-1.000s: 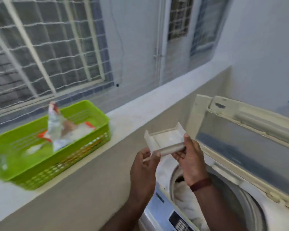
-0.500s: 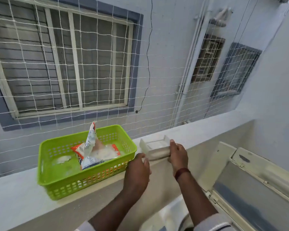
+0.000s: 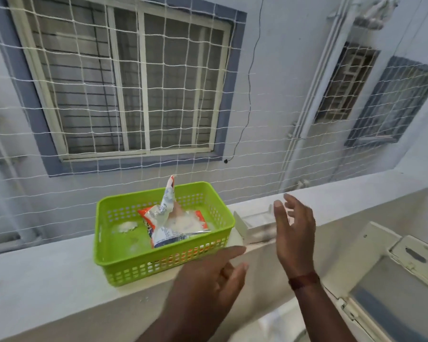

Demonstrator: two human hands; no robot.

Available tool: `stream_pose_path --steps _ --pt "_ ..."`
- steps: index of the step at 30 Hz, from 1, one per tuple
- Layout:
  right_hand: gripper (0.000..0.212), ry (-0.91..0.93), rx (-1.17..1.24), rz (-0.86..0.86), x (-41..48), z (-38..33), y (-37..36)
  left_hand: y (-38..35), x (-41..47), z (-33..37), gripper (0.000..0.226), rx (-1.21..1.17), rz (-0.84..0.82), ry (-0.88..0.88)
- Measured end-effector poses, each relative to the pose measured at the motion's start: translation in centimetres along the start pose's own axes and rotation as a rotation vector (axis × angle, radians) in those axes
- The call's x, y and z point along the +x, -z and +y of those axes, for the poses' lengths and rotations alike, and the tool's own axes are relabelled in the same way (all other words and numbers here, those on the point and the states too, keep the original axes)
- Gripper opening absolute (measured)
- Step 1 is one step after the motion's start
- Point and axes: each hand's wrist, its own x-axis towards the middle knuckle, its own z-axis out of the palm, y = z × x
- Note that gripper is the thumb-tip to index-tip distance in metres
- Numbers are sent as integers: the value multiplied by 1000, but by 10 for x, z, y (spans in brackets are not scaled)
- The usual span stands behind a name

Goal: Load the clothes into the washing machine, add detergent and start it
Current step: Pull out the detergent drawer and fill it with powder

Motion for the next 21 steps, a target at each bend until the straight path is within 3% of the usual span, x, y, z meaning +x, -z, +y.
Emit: stream_pose_path --steps 3,5,9,11,15,21 --pt "19 308 -30 -157 -5 -44 -10 57 -5 9 19 42 285 -107" --pt "12 491 -90 -332 -6 -66 -25 92 1 8 18 130 347 -71" --pt "16 557 -472 -896 9 -87 -76 138 23 -22 26 368 185 45" --pt "20 568 -677 -1064 19 -90 -99 143 33 -41 34 440 29 58" --pt "20 551 -922 -1141 30 -91 -128 134 38 -71 40 434 -169 88" --pt "15 515 -997 -1186 24 -85 -140 129 36 -86 46 401 -212 98"
